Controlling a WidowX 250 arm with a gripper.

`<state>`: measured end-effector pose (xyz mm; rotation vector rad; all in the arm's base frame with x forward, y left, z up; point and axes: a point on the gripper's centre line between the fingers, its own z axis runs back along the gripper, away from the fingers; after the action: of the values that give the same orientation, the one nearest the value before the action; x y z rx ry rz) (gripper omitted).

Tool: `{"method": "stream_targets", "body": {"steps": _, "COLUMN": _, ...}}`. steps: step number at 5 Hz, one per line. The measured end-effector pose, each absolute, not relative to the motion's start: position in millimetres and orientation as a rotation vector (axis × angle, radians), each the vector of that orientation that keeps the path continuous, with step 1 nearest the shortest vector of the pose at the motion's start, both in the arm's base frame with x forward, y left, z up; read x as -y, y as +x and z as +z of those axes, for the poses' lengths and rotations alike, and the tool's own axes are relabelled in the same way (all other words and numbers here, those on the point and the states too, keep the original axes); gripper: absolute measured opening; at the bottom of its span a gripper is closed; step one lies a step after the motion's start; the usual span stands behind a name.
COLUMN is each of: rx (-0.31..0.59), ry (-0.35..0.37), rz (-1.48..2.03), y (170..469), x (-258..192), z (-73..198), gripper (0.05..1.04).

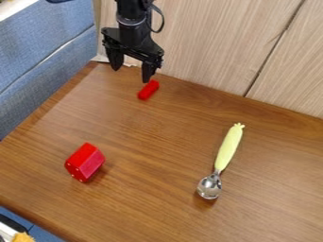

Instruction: Pick the red thing and put it beside the red object

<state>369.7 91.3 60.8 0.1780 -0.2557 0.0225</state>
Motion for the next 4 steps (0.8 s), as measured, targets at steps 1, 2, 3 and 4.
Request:
{"method": "stream_targets", "body": {"steps": 1, "rx": 0.22, "ry": 0.164, "rz": 0.019, "y": 365, "x": -89, "z": 47, "gripper": 0.999}}
{"method": "stream_targets", "body": {"steps": 2, "rx": 0.178, "ry": 0.113, "rz": -0.023, "y": 343, "x": -79, "z": 30, "gripper": 0.999}}
{"method": "stream_targets", "body": {"steps": 3, "rx": 0.201, "ry": 0.077, "rz": -0.054, "y": 319, "x": -77, "z": 36, "gripper": 0.999}}
{"method": "stream_targets", "body": {"steps": 4, "rx": 0.178, "ry": 0.053, "rz": -0.102, "y": 285, "x": -76, "z": 33, "gripper": 0.999}}
